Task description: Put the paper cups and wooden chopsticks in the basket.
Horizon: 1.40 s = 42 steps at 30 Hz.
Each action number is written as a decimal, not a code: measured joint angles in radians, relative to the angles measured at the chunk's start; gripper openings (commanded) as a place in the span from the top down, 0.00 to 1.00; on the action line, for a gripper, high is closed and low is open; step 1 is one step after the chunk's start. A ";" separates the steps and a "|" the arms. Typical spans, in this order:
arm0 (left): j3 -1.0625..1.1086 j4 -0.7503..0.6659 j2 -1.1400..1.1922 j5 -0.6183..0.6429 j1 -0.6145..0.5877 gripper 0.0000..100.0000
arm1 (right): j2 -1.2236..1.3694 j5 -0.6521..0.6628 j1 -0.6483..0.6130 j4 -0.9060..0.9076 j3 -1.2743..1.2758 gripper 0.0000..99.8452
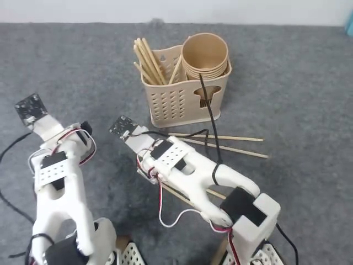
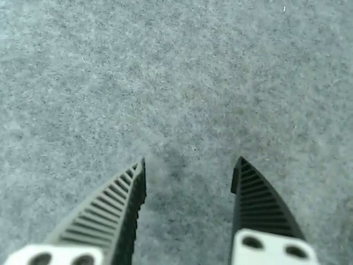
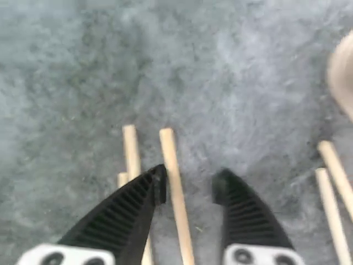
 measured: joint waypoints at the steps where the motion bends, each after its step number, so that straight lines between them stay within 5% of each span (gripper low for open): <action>1: 0.000 0.000 0.000 0.000 0.000 0.76 | 0.002 0.000 0.000 0.003 -0.006 0.97; 13: 0.000 0.000 0.000 0.000 0.000 0.76 | -0.084 -0.020 -0.002 0.118 -0.014 0.99; 22: 0.000 0.000 0.000 0.000 0.000 0.76 | -0.505 -0.081 0.032 0.242 -0.014 0.99; 33: 0.000 0.000 0.000 0.000 0.000 0.76 | -1.105 -0.083 0.084 0.192 -0.014 0.99; 42: -0.014 0.000 0.002 0.003 -0.038 0.76 | -1.162 -0.083 0.107 0.253 0.218 0.93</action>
